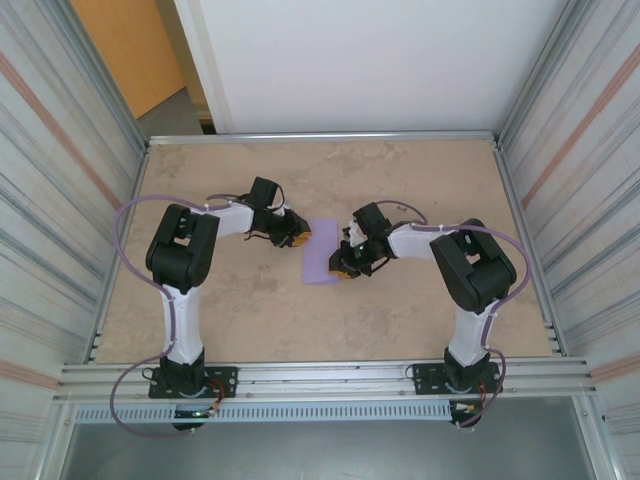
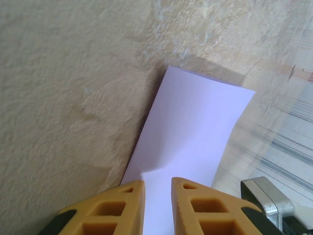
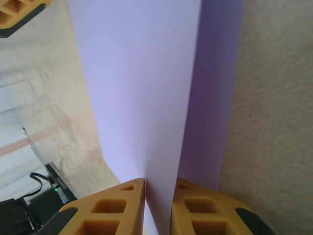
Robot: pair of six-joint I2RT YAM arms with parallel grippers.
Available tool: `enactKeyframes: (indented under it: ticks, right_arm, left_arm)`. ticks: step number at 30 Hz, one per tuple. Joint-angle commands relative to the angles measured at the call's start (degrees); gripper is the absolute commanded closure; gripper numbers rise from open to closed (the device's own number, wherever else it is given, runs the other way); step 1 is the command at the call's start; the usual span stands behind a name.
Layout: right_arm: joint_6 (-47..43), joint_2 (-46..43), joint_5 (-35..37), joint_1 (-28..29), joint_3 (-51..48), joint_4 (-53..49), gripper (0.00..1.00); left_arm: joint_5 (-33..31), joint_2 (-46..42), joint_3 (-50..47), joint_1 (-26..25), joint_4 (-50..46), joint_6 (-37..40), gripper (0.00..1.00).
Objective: Fold a paper plane with a square sheet of paper (pick it up from the middle)
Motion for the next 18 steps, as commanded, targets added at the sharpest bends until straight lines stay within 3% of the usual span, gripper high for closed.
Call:
enactKeyframes:
  ticks: [1,10,18]
  right_arm:
    - [2.51,-2.69,1.48,0.31,-1.05,-0.85,0.81]
    - [4.24,-3.93,2.75,0.32,-2.76,-1.17,0.84]
    - [5.03,-5.64,3.38,0.08,-3.30,-1.07,0.96]
  left_arm:
    - [-6.08,4.87,-3.85,-0.06,-5.86,-0.17,0.78]
    - [-5.90,4.53,-3.90,-0.12,-5.60,-0.17,0.78]
    - [-4.04,2.22,-4.46,-0.06,-1.80,-0.26,0.77]
